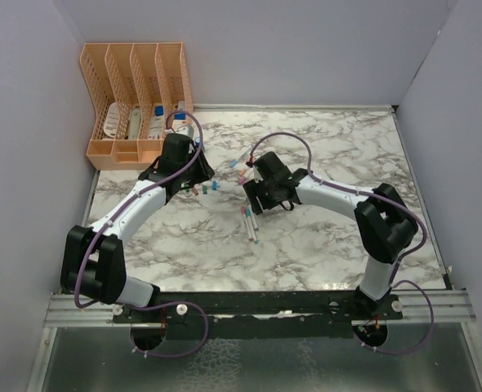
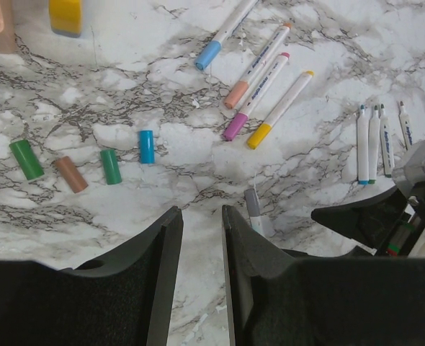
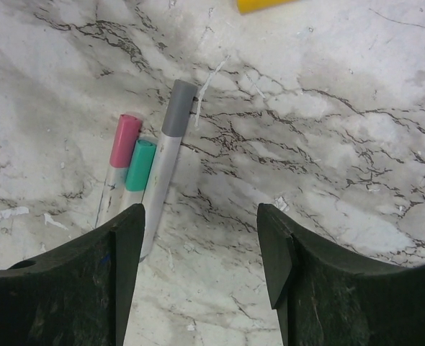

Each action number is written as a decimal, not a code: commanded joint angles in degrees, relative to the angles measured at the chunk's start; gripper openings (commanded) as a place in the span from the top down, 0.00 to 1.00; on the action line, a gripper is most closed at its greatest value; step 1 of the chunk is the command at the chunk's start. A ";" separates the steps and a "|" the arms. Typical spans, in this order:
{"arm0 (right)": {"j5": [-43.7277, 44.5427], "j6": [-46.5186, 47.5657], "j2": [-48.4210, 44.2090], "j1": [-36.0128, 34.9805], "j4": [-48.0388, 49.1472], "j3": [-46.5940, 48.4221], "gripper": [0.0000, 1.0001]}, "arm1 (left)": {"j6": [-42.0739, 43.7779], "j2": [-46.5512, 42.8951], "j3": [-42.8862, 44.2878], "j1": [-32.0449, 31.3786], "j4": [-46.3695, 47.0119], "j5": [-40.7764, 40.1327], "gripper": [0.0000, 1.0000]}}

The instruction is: Open the pen caps

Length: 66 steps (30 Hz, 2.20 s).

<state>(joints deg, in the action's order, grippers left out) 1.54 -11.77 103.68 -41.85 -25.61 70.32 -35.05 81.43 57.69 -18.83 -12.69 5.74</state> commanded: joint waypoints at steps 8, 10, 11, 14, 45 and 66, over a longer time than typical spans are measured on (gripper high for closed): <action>-1.36 -0.32 3.28 -0.85 2.75 -0.33 0.37 | -0.02 -1.86 -0.64 -0.05 1.66 1.99 0.68; -1.37 -0.35 3.50 -0.95 2.79 -0.33 0.37 | -0.02 -1.79 -0.73 -0.06 1.69 1.95 0.68; -1.48 -0.26 3.54 -1.04 2.91 -0.41 0.37 | -0.04 -1.80 -0.72 -0.04 1.68 1.91 0.68; -1.60 -0.21 4.01 -1.22 2.86 -0.32 0.37 | -0.09 -1.73 -0.91 -0.02 1.70 1.91 0.68; 2.10 -0.43 5.85 -1.58 2.06 -4.26 0.71 | -3.29 1.20 -0.12 -3.96 4.95 2.59 0.68; -5.37 -1.74 -8.78 -1.57 12.35 -6.31 0.99 | -21.78 8.95 -8.52 -10.78 28.21 15.12 0.66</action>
<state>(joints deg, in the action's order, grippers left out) 0.47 -13.30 96.20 -43.13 -15.22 61.95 -55.35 89.60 47.27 -28.64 11.42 18.33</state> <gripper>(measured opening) 0.055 0.337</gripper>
